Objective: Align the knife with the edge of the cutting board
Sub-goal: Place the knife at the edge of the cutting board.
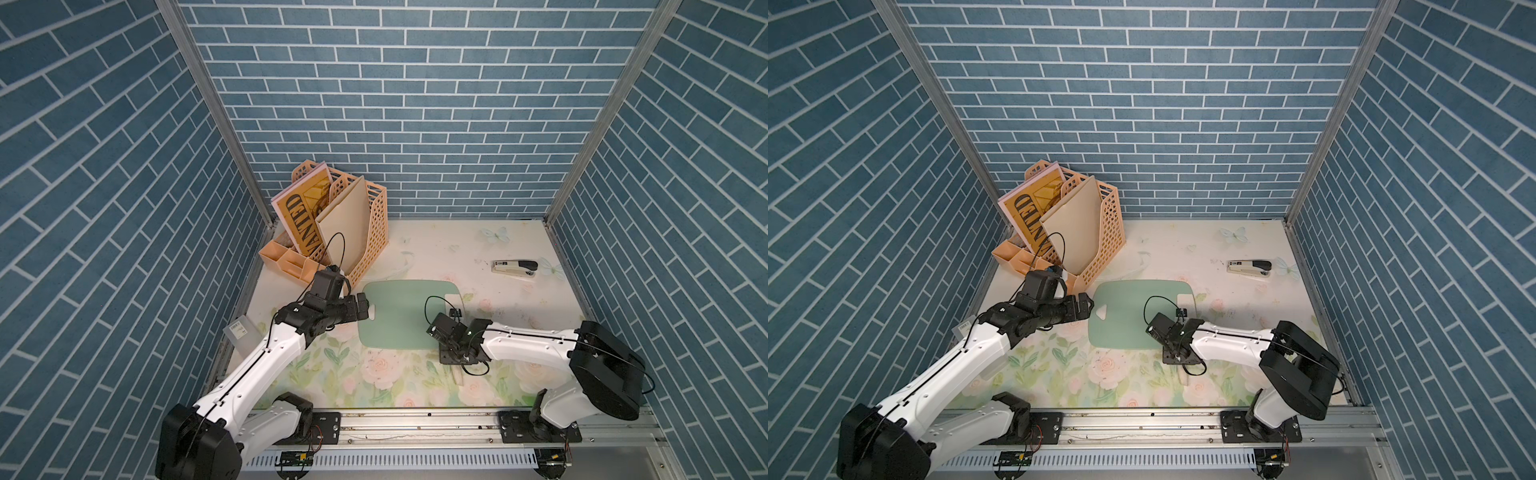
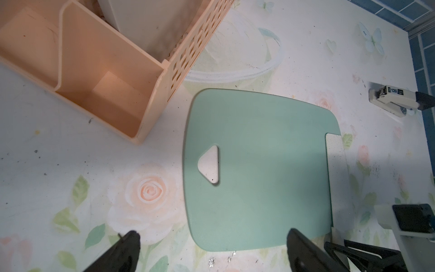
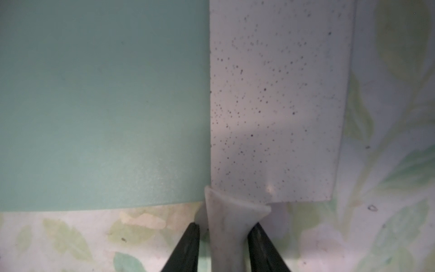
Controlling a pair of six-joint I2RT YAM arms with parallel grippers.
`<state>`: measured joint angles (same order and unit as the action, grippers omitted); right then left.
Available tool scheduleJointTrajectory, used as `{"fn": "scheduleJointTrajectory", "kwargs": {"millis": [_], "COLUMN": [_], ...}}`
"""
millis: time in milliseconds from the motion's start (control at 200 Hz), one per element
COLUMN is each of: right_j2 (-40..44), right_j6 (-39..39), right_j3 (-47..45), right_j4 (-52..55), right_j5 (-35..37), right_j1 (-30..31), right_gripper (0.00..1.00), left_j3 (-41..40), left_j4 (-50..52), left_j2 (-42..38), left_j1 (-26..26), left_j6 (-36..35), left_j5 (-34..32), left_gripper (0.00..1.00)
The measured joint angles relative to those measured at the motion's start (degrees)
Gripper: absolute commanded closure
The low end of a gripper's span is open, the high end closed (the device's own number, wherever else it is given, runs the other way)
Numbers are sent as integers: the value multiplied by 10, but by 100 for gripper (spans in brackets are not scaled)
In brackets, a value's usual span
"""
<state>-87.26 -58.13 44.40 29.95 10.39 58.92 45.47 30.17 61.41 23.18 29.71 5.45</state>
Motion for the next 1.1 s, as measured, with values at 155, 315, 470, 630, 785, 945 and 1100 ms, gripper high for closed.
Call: {"fn": "scheduleJointTrajectory", "kwargs": {"millis": [155,315,470,630,785,945,1100], "right_j2": [0,0,0,0,0,0,-2], "right_j6": [0,0,0,0,0,0,1], "right_j3": [0,0,0,0,0,0,2], "right_j4": [0,0,-1,-1,-1,-2,1], "right_j5": [0,0,0,0,-1,0,2], "right_j1": [0,0,0,0,0,0,0], "right_gripper": [61,61,61,61,60,52,50], "left_j3": [0,0,0,0,0,0,0], "left_j4": [0,0,0,0,0,0,0], "left_j2": [0,0,0,0,0,0,0], "left_j1": [1,1,1,1,1,1,1], "left_j6": [0,0,0,0,0,0,0], "left_j5": [0,0,0,0,0,0,0], "left_gripper": [0,0,0,0,0,0,0]}}
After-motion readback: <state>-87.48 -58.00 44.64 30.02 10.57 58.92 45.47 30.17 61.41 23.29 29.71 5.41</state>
